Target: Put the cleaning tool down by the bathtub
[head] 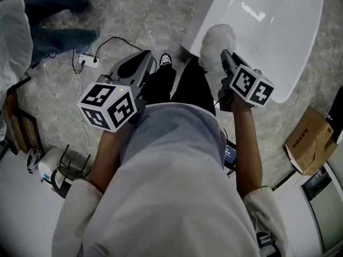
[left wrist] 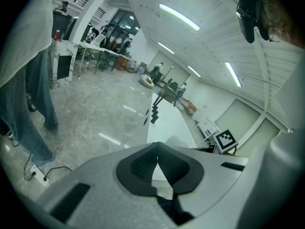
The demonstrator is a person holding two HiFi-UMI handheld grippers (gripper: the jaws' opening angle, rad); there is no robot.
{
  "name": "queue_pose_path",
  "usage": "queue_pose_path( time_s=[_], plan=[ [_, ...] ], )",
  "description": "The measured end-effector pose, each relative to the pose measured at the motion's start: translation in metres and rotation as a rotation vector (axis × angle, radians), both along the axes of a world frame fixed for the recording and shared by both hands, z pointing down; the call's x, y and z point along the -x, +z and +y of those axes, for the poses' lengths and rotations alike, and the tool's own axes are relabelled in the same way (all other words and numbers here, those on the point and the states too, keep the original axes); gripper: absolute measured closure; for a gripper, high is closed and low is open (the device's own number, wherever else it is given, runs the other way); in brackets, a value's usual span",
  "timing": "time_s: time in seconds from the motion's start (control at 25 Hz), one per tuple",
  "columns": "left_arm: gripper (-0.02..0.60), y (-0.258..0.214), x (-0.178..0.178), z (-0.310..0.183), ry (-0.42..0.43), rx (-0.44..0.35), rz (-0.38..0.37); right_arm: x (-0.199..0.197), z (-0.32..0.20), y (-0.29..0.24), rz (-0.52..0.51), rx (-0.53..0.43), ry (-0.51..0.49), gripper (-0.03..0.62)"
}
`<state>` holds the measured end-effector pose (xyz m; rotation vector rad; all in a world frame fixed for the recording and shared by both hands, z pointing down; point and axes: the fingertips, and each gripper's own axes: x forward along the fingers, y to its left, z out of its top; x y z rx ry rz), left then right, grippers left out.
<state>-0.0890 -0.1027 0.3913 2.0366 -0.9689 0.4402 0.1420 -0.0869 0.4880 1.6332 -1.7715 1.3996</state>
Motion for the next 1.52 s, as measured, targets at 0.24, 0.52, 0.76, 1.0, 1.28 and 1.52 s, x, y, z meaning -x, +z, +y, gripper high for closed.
queue_pose_path(
  time_s=[0.24,0.52,0.76,1.0,1.28,1.52],
  plan=[
    [0.577,0.002,0.004,0.003,-0.01,0.009,-0.001,0.002,0.001,0.01,0.001,0.021,-0.012,0.508],
    [0.577,0.006,0.007,0.003,-0.014,0.019,-0.003,0.003,0.002,0.023,0.005,0.05,-0.019,0.508],
    [0.577,0.006,0.011,0.004,-0.02,0.023,-0.009,0.006,0.005,0.034,0.011,0.078,-0.034,0.508],
    [0.577,0.009,0.016,0.005,-0.026,0.032,-0.017,0.007,0.006,0.046,0.018,0.103,-0.042,0.508],
    [0.577,0.011,0.019,0.009,-0.033,0.041,-0.028,0.006,0.011,0.062,0.023,0.137,-0.051,0.508],
    [0.577,0.023,0.015,0.007,-0.031,0.057,-0.036,0.005,0.008,0.085,-0.012,0.169,-0.036,0.508]
  ],
)
